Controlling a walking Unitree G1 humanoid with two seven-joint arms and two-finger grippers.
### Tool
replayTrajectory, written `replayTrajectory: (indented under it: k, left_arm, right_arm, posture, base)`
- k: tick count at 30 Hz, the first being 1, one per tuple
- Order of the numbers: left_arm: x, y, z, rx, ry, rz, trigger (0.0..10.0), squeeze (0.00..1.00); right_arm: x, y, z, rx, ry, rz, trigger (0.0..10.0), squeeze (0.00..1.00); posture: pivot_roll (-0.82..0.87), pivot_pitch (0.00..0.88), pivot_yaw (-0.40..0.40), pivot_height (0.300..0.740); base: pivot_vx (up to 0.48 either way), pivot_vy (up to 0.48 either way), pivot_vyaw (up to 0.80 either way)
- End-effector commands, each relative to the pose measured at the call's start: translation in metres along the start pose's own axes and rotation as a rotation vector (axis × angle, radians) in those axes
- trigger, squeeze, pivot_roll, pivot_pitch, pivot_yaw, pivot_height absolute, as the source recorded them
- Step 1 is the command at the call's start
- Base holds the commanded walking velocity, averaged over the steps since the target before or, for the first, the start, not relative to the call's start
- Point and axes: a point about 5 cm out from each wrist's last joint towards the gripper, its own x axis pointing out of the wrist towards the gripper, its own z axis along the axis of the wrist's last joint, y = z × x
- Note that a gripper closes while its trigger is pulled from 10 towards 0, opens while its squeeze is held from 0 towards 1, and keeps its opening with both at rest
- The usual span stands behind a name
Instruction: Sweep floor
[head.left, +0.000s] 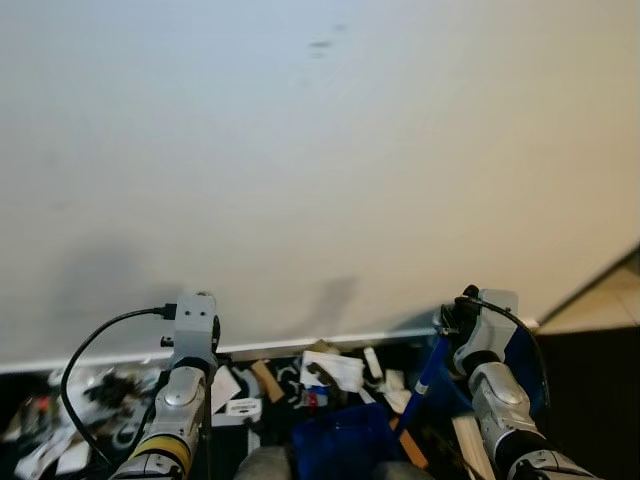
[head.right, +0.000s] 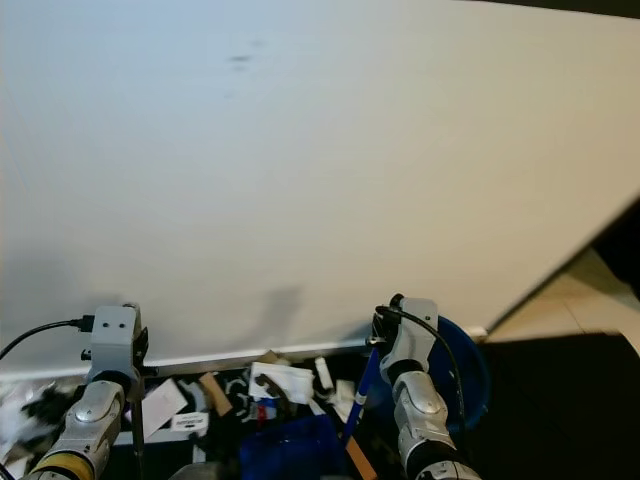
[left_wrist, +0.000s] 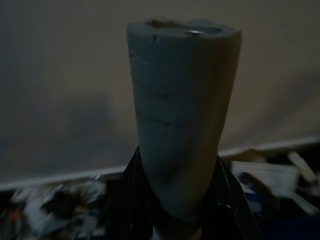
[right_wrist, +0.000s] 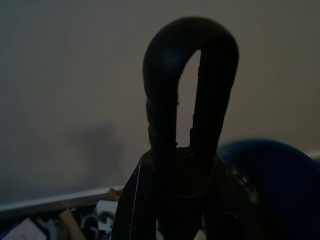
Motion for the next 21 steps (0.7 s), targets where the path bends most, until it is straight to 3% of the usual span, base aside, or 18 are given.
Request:
replayTrajectory:
  k: [1, 14, 21]
  left_arm:
    - [-0.011, -0.007, -0.028, 0.020, 0.134, -0.041, 10.0, 0.00]
    - [-0.010, -0.005, -0.026, -0.003, 0.129, -0.021, 10.0, 0.00]
    - [-0.011, -0.002, -0.028, -0.033, 0.126, 0.005, 10.0, 0.00]
  right_arm:
    - [-0.018, 0.000, -0.037, 0.052, 0.167, -0.021, 10.0, 0.00]
    - [-0.017, 0.005, -0.036, 0.022, 0.178, 0.045, 10.0, 0.00]
    - [-0.016, 0.011, -0.037, 0.002, 0.200, 0.092, 10.0, 0.00]
  posture:
    - [0.12, 0.000, -0.035, 0.740]
    - [0.12, 0.000, -0.044, 0.740]
    - [0.12, 0.000, -0.056, 0.740]
  base:
    - [0.000, 0.000, -0.80]
    - [0.000, 0.000, -0.80]
    - [0.000, 0.000, 0.00]
